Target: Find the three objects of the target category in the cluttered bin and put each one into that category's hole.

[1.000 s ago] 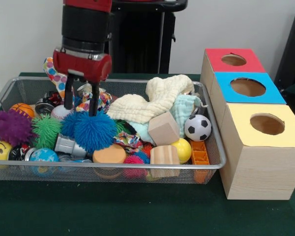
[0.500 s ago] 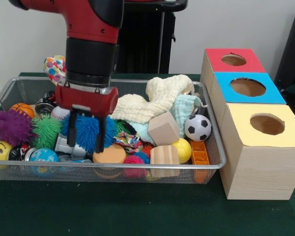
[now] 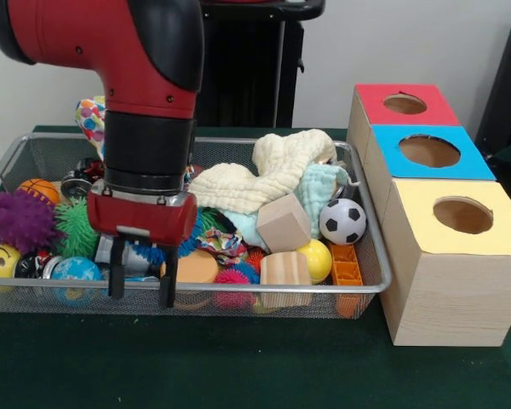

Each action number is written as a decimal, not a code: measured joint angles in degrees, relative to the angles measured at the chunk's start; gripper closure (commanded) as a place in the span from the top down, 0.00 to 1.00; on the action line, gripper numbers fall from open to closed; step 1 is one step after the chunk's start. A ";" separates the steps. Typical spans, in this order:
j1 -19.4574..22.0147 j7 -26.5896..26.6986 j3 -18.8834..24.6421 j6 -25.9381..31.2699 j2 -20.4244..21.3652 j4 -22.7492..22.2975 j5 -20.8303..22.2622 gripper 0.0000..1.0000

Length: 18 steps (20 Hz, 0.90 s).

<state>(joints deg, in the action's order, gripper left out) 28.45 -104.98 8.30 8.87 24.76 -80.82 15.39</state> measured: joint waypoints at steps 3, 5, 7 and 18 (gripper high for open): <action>1.20 0.00 0.73 0.16 -0.23 0.03 1.22 1.00; 2.00 0.00 1.17 0.44 -0.18 0.03 2.01 1.00; 2.92 0.00 1.28 1.01 0.22 0.01 3.06 1.00; 5.25 0.00 1.27 2.51 4.16 -3.14 5.20 1.00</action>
<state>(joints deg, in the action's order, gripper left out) 33.70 -104.98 9.58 11.38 28.92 -83.97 20.59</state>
